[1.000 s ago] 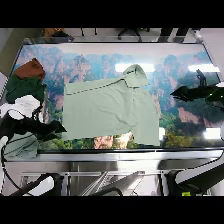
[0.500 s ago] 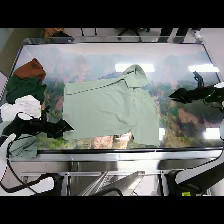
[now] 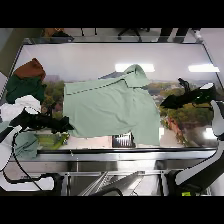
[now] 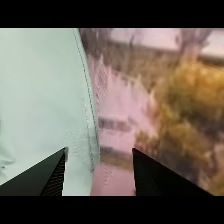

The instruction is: Fold the shirts.

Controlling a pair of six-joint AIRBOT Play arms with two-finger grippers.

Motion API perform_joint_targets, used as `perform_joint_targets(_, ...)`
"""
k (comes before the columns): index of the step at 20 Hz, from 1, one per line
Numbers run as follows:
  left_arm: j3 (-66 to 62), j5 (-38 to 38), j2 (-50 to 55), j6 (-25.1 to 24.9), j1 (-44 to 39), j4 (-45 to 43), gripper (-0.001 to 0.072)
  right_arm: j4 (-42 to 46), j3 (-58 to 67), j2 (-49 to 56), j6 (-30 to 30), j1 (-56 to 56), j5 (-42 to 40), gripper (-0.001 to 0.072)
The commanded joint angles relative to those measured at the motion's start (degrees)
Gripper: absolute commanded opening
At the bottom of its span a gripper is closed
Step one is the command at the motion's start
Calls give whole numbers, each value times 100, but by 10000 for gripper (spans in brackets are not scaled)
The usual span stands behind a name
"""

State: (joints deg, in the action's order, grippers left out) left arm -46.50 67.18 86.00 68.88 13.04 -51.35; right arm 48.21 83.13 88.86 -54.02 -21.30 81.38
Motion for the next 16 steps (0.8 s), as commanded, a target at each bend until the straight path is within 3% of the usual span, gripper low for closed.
perform_joint_targets(1, -28, 83, 31, -13, 81, -15, 14, 109, -15, 232, -68, 291, 105, 463)
perform_joint_targets(4, -31, 81, 31, -33, 79, -4, 14, 109, -15, 323, -63, 564, 275, 448)
perform_joint_targets(6, -31, 85, -7, -35, 81, 39, 13, 107, -11, 286, 4, 737, 378, 144)
perform_joint_targets(7, -33, 83, -131, -48, 81, 79, 13, 103, 2, 208, 2, 796, 385, 57)
perform_joint_targets(8, -63, 94, -348, -122, 81, 195, 13, 63, 63, 63, 4, 826, 374, 24)
perform_joint_targets(13, -1961, 988, -2039, -131, 83, 787, 13, -767, 1727, -1401, -2, 662, 227, 23)
perform_joint_targets(16, -4124, 763, -2986, -24, 83, 1034, 13, -990, 3001, -2485, -48, 540, -452, 23)
